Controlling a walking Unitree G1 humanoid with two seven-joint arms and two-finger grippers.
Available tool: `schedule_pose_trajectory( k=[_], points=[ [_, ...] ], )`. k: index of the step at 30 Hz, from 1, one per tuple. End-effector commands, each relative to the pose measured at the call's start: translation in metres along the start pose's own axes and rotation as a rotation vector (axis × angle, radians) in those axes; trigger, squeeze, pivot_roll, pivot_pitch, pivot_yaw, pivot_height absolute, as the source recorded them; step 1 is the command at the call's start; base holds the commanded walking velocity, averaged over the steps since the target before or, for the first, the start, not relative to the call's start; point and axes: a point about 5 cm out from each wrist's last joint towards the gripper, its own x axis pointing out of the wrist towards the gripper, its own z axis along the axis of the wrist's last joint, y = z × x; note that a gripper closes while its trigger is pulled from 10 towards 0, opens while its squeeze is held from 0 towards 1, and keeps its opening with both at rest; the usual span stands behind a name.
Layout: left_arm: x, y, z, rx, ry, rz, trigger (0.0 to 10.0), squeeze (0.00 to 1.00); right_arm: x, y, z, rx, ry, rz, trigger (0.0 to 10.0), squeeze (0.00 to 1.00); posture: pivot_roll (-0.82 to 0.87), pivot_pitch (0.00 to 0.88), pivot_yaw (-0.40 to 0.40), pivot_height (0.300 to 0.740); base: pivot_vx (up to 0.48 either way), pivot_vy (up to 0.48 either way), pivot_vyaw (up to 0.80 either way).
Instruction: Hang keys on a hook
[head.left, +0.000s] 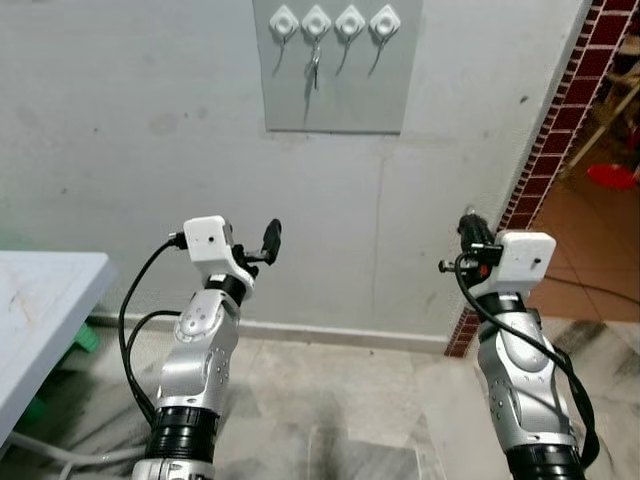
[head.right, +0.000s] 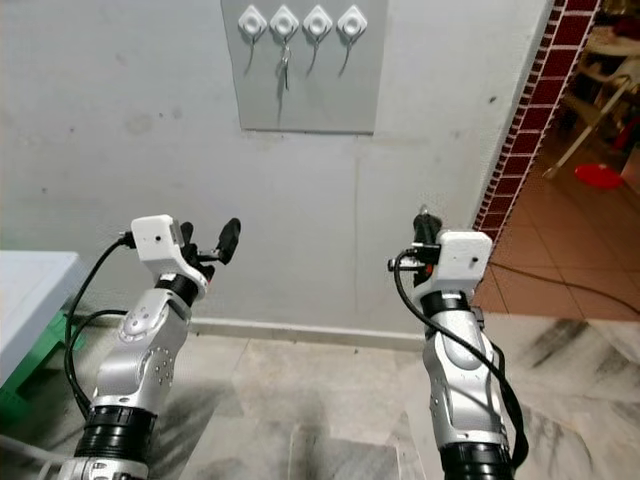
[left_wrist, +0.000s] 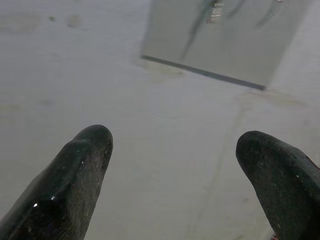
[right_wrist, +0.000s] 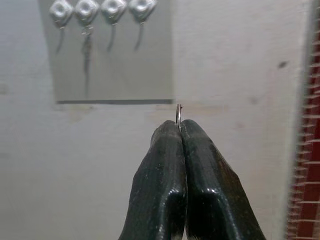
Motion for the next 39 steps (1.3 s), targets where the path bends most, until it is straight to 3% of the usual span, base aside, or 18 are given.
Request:
schedule_pose_trajectory(
  k=[1, 39],
  points=[
    [0.0004, 0.0032, 0.0042, 0.011, -0.010, 0.015, 10.0, 0.00, 0.0029, 0.0043, 0.0061, -0.001, -0.023, 0.023, 10.0, 0.00, -0.01, 0.000, 0.014, 0.740, 0.349, 0.000, 0.00],
    [-0.0007, 0.0033, 0.0039, 0.009, -0.007, 0.020, 10.0, 0.00, 0.0028, 0.0066, 0.0061, 0.006, -0.019, 0.028, 10.0, 0.00, -0.01, 0.000, 0.011, 0.740, 0.353, 0.000, 0.00]
  ],
)
